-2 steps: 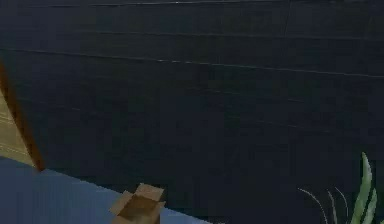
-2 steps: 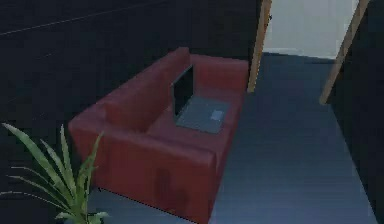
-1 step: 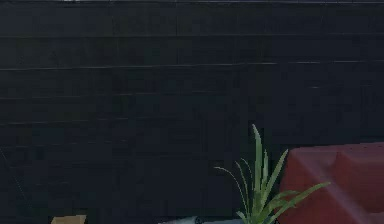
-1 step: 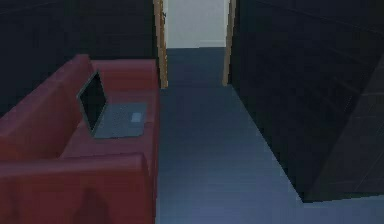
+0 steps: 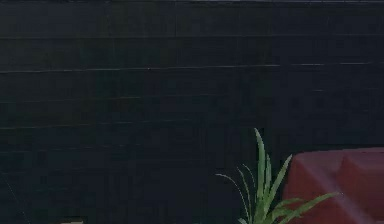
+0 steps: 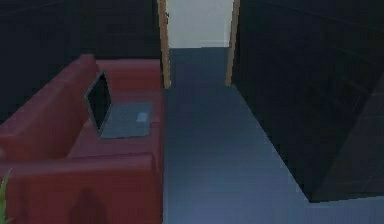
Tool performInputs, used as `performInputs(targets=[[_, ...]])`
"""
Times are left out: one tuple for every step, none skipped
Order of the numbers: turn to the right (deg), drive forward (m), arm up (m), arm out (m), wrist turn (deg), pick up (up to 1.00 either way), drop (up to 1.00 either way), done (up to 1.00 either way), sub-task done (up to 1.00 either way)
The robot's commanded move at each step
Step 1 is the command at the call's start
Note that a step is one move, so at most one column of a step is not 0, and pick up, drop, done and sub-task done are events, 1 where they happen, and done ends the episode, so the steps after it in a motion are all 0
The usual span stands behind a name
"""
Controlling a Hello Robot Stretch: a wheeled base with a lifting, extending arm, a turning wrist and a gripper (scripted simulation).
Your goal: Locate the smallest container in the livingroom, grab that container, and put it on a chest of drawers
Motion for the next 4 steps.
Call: performInputs(targets=[[-45.0, 0.0, 0.0, 0.0, 0.0, 0.0, 0.0, 0.0, 0.0], [-45.0, 0.0, 0.0, 0.0, 0.0, 0.0, 0.0, 0.0, 0.0], [-6.0, 0.0, 0.0, 0.0, 0.0, 0.0, 0.0, 0.0, 0.0], [0.0, 1.0, 0.0, 0.0, 0.0, 0.0, 0.0, 0.0, 0.0]])
